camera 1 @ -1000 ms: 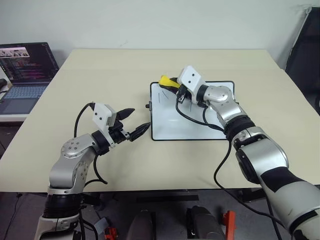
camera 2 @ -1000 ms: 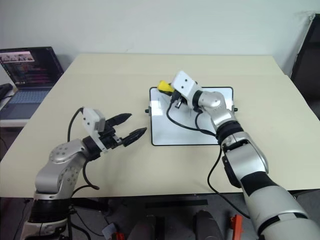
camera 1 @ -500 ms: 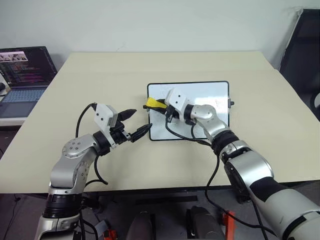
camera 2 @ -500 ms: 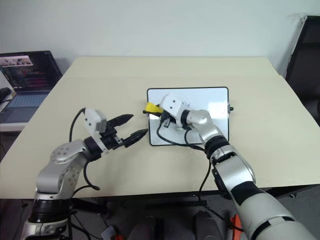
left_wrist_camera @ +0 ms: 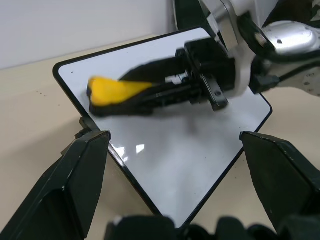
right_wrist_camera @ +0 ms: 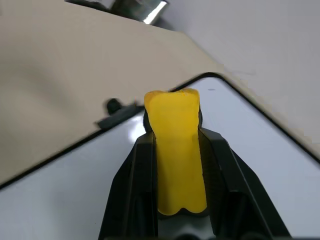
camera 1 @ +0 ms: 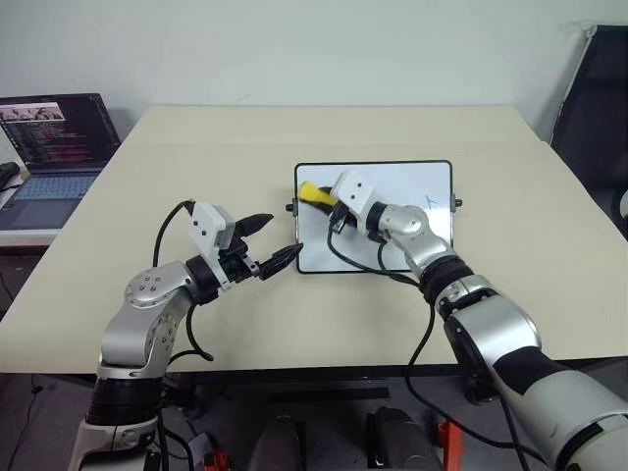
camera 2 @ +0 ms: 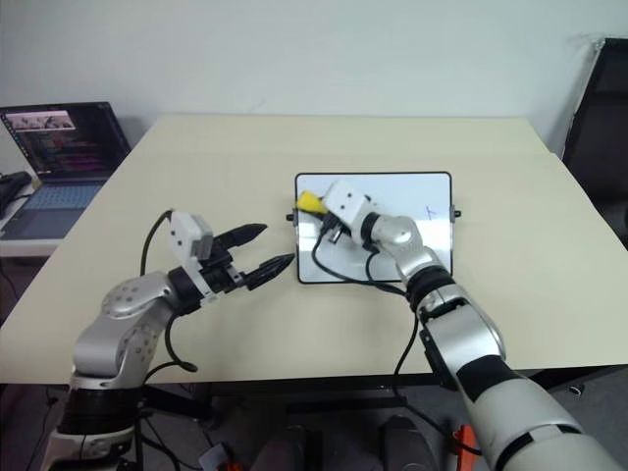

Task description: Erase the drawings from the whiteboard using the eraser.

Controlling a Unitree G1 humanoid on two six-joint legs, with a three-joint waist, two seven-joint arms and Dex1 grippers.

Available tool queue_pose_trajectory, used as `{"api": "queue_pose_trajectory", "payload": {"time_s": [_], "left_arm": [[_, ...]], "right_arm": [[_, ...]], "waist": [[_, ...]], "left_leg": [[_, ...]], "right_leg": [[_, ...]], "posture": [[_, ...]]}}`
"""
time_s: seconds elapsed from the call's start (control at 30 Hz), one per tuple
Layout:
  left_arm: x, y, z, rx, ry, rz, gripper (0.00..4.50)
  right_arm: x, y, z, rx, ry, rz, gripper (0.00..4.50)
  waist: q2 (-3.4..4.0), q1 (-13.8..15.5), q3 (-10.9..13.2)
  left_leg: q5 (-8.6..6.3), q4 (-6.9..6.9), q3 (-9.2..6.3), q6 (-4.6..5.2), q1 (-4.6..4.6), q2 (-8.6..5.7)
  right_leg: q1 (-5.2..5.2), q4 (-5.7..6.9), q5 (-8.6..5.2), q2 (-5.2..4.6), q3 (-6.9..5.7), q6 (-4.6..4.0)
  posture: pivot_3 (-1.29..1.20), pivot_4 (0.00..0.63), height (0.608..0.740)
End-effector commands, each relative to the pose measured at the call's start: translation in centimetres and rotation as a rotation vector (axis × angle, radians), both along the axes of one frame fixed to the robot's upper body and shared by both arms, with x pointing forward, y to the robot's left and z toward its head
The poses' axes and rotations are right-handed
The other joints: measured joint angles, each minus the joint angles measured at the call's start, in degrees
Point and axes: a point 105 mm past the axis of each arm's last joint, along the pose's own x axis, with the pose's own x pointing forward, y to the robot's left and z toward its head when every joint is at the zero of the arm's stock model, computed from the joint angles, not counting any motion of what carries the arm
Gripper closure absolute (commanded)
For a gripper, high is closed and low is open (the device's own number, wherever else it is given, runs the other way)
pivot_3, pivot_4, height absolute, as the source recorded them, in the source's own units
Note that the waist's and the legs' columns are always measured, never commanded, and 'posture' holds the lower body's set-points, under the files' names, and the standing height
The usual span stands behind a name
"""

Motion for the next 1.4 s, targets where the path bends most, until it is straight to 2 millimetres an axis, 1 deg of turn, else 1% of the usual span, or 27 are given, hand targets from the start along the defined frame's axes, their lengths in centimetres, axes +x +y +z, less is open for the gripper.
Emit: {"api": "queue_pose_trajectory", "payload": {"time_s": [0.03, 0.13, 0.2, 0.33, 0.4, 0.47, 0.53, 0.6, 0.67, 0.7, 0.73, 0.77, 0.83, 0.9, 0.93, 1.0, 1.03, 1.07, 1.13, 1.23, 1.3, 1.4], "left_arm": [[-0.1, -0.2, 1.5, 0.012, -0.052, -0.021, 0.00], [-0.1, -0.2, 1.5, 0.016, -0.052, -0.026, 0.00], [0.0, -0.3, 1.6, 0.016, -0.052, -0.034, 0.00], [0.2, -0.7, 1.7, 0.014, -0.054, -0.048, 0.00], [0.2, -0.8, 1.7, 0.014, -0.054, -0.052, 0.00], [0.3, -0.8, 1.8, 0.015, -0.055, -0.054, 0.00], [0.3, -0.7, 1.8, 0.016, -0.056, -0.055, 0.00], [0.3, -0.8, 1.9, 0.017, -0.058, -0.056, 0.00], [0.3, -0.8, 2.0, 0.017, -0.062, -0.058, 0.00], [0.3, -0.9, 2.1, 0.017, -0.065, -0.060, 0.00], [0.2, -1.0, 2.2, 0.015, -0.069, -0.065, 0.00], [0.2, -1.1, 2.3, 0.014, -0.072, -0.069, 0.00], [0.1, -1.1, 2.4, 0.012, -0.075, -0.073, 0.00], [0.0, -1.2, 2.5, 0.013, -0.073, -0.084, 0.00], [-0.1, -1.3, 2.5, 0.014, -0.072, -0.088, 0.00], [-0.2, -1.4, 2.4, 0.021, -0.069, -0.097, 0.00], [-0.4, -1.2, 2.4, 0.038, -0.068, -0.103, 0.00], [-0.5, -1.0, 2.4, 0.053, -0.066, -0.105, 0.00], [-0.7, -0.4, 2.5, 0.092, -0.065, -0.103, 0.00], [-0.8, 0.4, 2.7, 0.125, -0.062, -0.102, 0.00], [-0.8, 0.6, 2.9, 0.135, -0.060, -0.105, 0.00], [-0.7, 0.6, 2.8, 0.150, -0.042, -0.127, 0.00]], "right_arm": [[1.9, -4.5, 0.7, 0.010, 0.008, -0.183, 3.67], [2.2, -5.7, 0.9, 0.003, -0.003, -0.224, 3.67], [2.1, -5.7, 0.7, 0.004, -0.003, -0.219, 3.67], [1.6, -4.6, 0.5, 0.023, 0.001, -0.168, 3.67], [1.3, -3.9, 1.1, 0.060, -0.006, -0.134, 3.67], [1.1, -3.3, 2.3, 0.105, -0.024, -0.101, 3.67], [0.8, -2.9, 3.9, 0.168, -0.045, -0.061, 3.67], [0.2, -2.7, 6.2, 0.242, -0.083, 0.002, 3.67], [-0.7, -3.1, 8.9, 0.317, -0.130, 0.059, 3.67], [-1.2, -3.6, 10.6, 0.374, -0.147, 0.085, 3.67], [-1.9, -4.8, 12.5, 0.427, -0.168, 0.107, 3.67], [-2.7, -5.9, 13.8, 0.457, -0.182, 0.126, 3.67], [-3.7, -7.1, 14.9, 0.476, -0.185, 0.145, 3.67], [-5.0, -8.9, 13.9, 0.400, -0.127, 0.166, 3.67], [-5.5, -9.4, 13.4, 0.368, -0.102, 0.174, 3.67], [-6.3, -11.6, 11.4, 0.265, -0.041, 0.127, 3.67], [-6.9, -14.0, 9.8, 0.204, 0.019, 0.068, 3.67], [-7.6, -16.0, 8.6, 0.167, 0.075, 0.018, 3.67], [-9.4, -18.6, 7.1, 0.097, 0.155, -0.039, 3.67], [-11.7, -20.5, 5.2, -0.024, 0.247, -0.075, 3.67], [-12.9, -21.7, 4.0, -0.095, 0.308, -0.103, 3.67], [-13.3, -22.4, 3.8, -0.115, 0.330, -0.136, 3.67]], "waist": [[-0.01, 0.19, -0.01], [-0.01, -0.11, -0.01], [-0.01, -0.42, -0.01], [-0.01, -0.51, 0.00], [-0.01, -0.53, 0.00], [0.00, -0.79, 0.00], [0.03, -1.06, 0.02], [0.03, -1.18, 0.03], [0.04, -1.09, 0.05], [0.05, -1.00, 0.06], [0.06, -0.87, 0.07], [0.08, -0.57, 0.09], [0.10, 0.10, 0.10], [0.09, 0.68, 0.09], [0.08, 1.05, 0.09], [0.08, 1.20, 0.09], [0.07, 1.27, 0.10], [0.05, 1.44, 0.11], [0.10, 1.54, 0.19], [0.25, 0.85, 0.28], [0.26, 0.37, 0.28], [0.22, -0.46, 0.30]], "left_leg": [[0.00, 0.00, -0.01, 0.00, -0.02, 0.00], [-0.01, -0.06, 0.01, 0.00, -0.08, 0.01], [-0.01, -0.12, 0.02, 0.01, -0.11, 0.02], [-0.02, -0.18, 0.00, 0.01, -0.11, 0.03], [-0.02, -0.17, 0.00, 0.01, -0.10, 0.03], [-0.02, -0.17, 0.00, 0.01, -0.10, 0.03], [-0.02, -0.18, 0.01, 0.01, -0.10, 0.06], [-0.02, -0.19, 0.01, 0.01, -0.20, 0.08], [-0.02, -0.18, 0.01, 0.01, -0.62, 0.09], [-0.02, -0.16, 0.01, 0.01, -0.92, 0.09], [-0.02, -0.15, -0.01, 0.01, -1.20, 0.09], [-0.02, -0.13, -0.06, 0.01, -1.36, 0.10], [-0.02, -0.14, -0.08, 0.00, -1.45, 0.09], [-0.08, -0.18, -0.11, -0.05, -1.49, 0.08], [-0.11, -0.19, -0.13, -0.08, -1.51, 0.08], [-0.17, -0.17, -0.10, -0.10, -1.50, 0.06], [-0.17, -0.17, -0.09, -0.10, -1.50, 0.01], [-0.17, -0.15, -0.06, -0.10, -1.51, -0.04], [-0.17, -0.15, -0.05, -0.09, -1.53, -0.10], [-0.18, -0.16, 0.03, -0.08, -1.51, -0.11], [-0.18, -0.16, 0.14, -0.07, -1.42, -0.05], [-0.18, -0.12, 0.13, -0.07, -1.33, 0.04]], "right_leg": [[0.00, -0.03, 0.00, 0.00, -0.01, 0.00], [-0.03, -0.13, -0.01, 0.00, 0.00, -0.01], [-0.06, -0.15, 0.05, 0.00, -0.01, 0.09], [-0.07, -0.15, 0.08, 0.01, -0.04, 0.14], [-0.07, -0.16, 0.05, 0.01, -0.03, 0.18], [-0.07, -0.16, 0.05, 0.01, -0.03, 0.18], [-0.09, -0.16, 0.05, 0.04, -0.02, 0.18], [-0.20, -0.15, 0.06, 0.08, -0.02, 0.19], [-0.65, -0.05, 0.16, 0.09, -0.01, 0.11], [-0.95, 0.01, 0.25, 0.09, -0.01, -0.02], [-1.21, 0.03, 0.27, 0.09, -0.04, -0.02], [-1.33, 0.04, 0.28, 0.09, -0.08, -0.02], [-1.39, 0.01, 0.28, 0.04, -0.14, -0.01], [-1.38, -0.13, 0.25, 0.01, -0.20, 0.02], [-1.34, -0.24, 0.24, 0.01, -0.23, 0.03], [-1.25, -0.35, 0.21, -0.02, -0.23, 0.07], [-1.25, -0.36, 0.20, -0.09, -0.23, 0.09], [-1.24, -0.35, 0.18, -0.13, -0.21, 0.12], [-1.24, -0.37, 0.14, -0.20, -0.21, 0.18], [-1.27, -0.35, 0.12, -0.20, -0.13, 0.21], [-1.26, -0.33, -0.09, -0.13, -0.04, 0.34], [-1.20, -0.31, -0.15, 0.00, -0.02, 0.45]], "posture": [[0.00, 0.150, 0.740], [0.00, 0.150, 0.740], [0.00, 0.150, 0.740], [0.00, 0.150, 0.740], [0.00, 0.150, 0.740], [0.00, 0.150, 0.740], [0.00, 0.150, 0.740], [0.00, 0.150, 0.740], [0.00, 0.150, 0.740], [0.00, 0.150, 0.740], [0.00, 0.150, 0.740], [0.00, 0.150, 0.740], [0.00, 0.150, 0.740], [0.00, 0.150, 0.740], [0.00, 0.150, 0.740], [0.00, 0.150, 0.740], [0.00, 0.150, 0.740], [0.00, 0.150, 0.740], [0.00, 0.150, 0.740], [0.00, 0.150, 0.740], [0.00, 0.150, 0.740], [0.00, 0.150, 0.740]]}}
